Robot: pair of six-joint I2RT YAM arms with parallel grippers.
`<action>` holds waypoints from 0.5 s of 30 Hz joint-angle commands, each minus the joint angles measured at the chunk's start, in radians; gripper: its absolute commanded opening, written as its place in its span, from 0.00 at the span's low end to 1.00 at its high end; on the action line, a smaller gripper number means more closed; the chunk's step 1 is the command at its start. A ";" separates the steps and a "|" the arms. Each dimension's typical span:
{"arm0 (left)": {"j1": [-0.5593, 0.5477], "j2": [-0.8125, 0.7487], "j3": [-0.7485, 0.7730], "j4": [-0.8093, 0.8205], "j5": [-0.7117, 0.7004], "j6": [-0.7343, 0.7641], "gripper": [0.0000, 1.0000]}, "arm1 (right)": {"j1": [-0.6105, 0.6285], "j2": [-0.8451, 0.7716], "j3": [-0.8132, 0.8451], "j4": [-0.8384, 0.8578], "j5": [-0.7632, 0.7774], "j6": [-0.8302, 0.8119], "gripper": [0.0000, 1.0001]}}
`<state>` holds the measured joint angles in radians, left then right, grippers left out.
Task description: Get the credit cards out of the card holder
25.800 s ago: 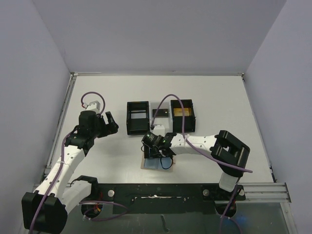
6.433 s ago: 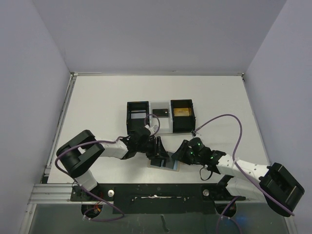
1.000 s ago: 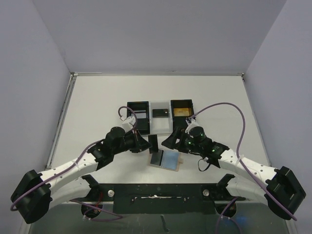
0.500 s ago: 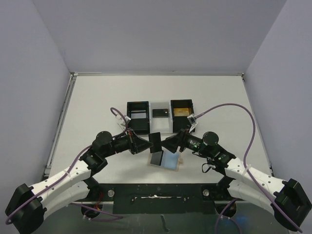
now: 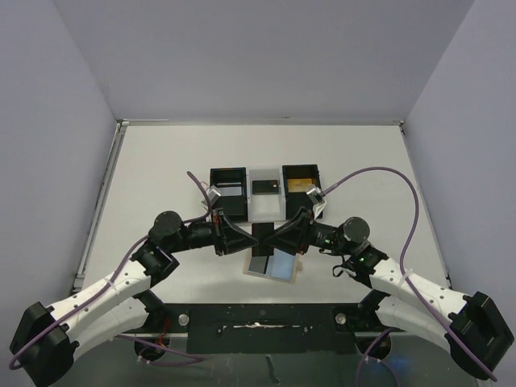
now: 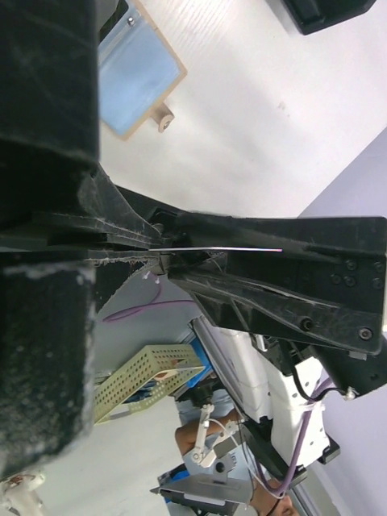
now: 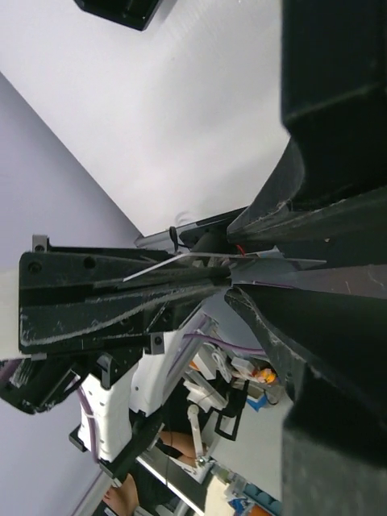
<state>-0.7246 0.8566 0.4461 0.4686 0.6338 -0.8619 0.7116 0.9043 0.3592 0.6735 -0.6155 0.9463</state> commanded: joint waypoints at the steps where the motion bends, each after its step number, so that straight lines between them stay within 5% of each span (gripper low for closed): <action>1: 0.005 0.010 0.059 0.062 0.060 -0.009 0.00 | -0.018 0.010 0.041 0.166 -0.085 0.057 0.23; 4: 0.005 0.007 0.060 0.061 0.052 -0.009 0.00 | -0.020 0.025 0.035 0.221 -0.104 0.086 0.09; 9: 0.013 -0.038 0.084 -0.142 -0.071 0.060 0.67 | -0.050 0.003 0.005 0.240 -0.076 0.100 0.03; 15: 0.019 -0.189 0.120 -0.491 -0.498 0.118 0.71 | -0.120 -0.042 -0.043 0.234 -0.065 0.118 0.01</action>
<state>-0.7132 0.7612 0.4885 0.2050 0.4530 -0.7979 0.6266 0.8982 0.3389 0.8387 -0.6884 1.0489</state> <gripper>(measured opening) 0.698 0.040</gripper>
